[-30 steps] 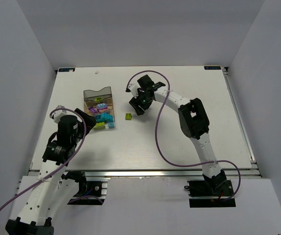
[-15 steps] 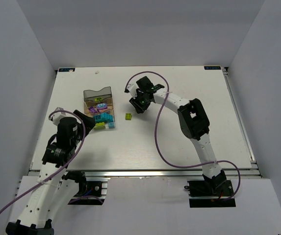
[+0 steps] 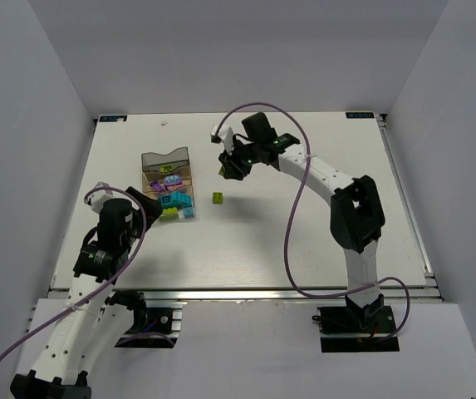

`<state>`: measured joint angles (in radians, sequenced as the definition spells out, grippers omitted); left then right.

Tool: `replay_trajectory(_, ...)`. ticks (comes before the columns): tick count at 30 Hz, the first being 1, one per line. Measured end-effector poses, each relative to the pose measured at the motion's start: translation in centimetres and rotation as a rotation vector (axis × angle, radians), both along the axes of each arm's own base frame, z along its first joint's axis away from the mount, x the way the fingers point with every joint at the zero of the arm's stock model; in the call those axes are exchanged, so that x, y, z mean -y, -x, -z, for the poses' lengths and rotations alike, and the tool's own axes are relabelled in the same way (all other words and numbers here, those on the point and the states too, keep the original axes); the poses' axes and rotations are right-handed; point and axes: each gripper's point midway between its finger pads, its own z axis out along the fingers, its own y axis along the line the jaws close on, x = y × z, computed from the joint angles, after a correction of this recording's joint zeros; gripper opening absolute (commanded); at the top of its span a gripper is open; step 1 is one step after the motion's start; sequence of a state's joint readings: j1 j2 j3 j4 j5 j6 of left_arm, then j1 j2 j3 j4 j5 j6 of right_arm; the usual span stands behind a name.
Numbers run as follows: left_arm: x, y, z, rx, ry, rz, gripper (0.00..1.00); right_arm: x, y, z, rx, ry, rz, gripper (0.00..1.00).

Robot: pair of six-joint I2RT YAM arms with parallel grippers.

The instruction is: Sort the legos into containers by color

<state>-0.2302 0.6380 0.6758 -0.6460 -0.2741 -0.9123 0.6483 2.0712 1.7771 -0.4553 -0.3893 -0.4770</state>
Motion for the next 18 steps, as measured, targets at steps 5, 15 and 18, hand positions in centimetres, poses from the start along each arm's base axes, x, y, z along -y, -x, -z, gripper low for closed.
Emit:
replay_trajectory(5, -0.2, 0.0, -0.3, 0.015, -0.008, -0.006, 0.98, -2.6, 1.1, -5.5, 0.066, -0.15, -0.134, 0.0)
replay_trajectory(15, -1.2, 0.5, -1.8, 0.08, -0.026, -0.041, 0.98, -7.6, 4.7, -5.8, 0.081, -0.208, -0.329, 0.0)
replay_trajectory(18, -1.3, 0.6, -1.6, 0.08, -0.031, -0.044, 0.98, -9.2, 5.0, -4.4, 0.078, -0.2, -0.358, 0.0)
